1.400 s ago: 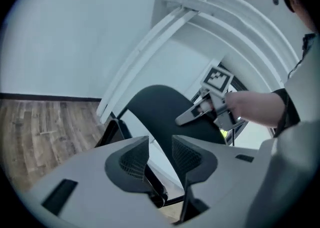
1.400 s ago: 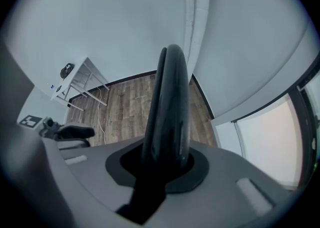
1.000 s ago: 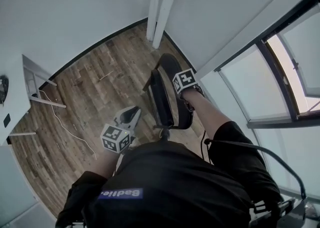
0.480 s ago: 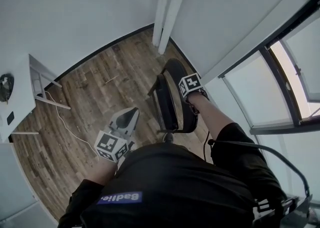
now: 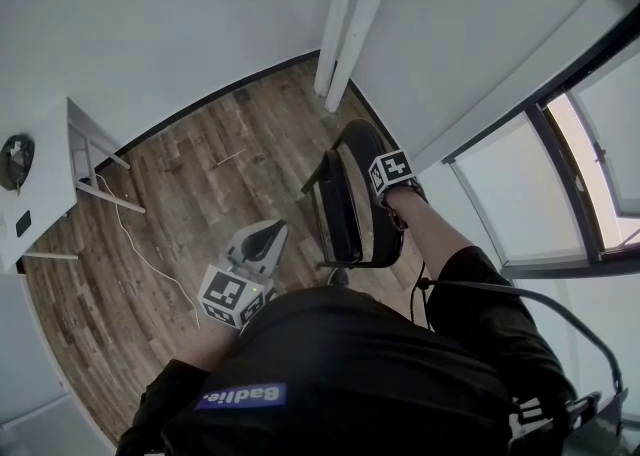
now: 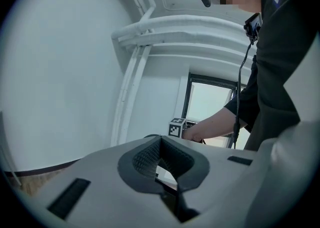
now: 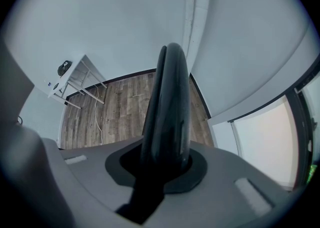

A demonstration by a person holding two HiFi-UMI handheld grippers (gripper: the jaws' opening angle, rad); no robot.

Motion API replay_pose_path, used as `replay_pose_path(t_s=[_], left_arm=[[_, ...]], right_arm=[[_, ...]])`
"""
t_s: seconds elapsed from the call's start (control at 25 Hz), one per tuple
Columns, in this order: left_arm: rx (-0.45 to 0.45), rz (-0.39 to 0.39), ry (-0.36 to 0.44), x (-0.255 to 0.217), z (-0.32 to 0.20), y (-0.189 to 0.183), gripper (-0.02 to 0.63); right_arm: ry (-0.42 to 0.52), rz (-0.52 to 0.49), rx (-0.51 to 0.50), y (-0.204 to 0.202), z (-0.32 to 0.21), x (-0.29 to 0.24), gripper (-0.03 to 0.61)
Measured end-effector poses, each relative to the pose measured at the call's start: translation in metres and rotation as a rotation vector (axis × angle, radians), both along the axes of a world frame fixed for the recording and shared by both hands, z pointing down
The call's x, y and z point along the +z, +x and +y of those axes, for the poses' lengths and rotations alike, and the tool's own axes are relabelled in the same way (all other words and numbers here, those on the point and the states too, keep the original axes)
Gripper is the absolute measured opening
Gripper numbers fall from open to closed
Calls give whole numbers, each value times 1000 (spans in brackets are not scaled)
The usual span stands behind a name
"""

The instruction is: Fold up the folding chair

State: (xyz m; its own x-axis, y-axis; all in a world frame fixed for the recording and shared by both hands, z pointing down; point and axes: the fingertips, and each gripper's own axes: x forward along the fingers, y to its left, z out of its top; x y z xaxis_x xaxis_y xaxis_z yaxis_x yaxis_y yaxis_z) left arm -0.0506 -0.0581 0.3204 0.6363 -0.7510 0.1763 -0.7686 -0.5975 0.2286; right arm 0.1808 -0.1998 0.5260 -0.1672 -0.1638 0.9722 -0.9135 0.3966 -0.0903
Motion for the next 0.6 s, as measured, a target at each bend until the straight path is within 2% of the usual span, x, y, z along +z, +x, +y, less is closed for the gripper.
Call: replay_pose_path(t_s=[0.6], left_arm=[[-26,-8,-6,3,7,-7,5]], right_arm=[[-7,24,-5,5,0,2,58]])
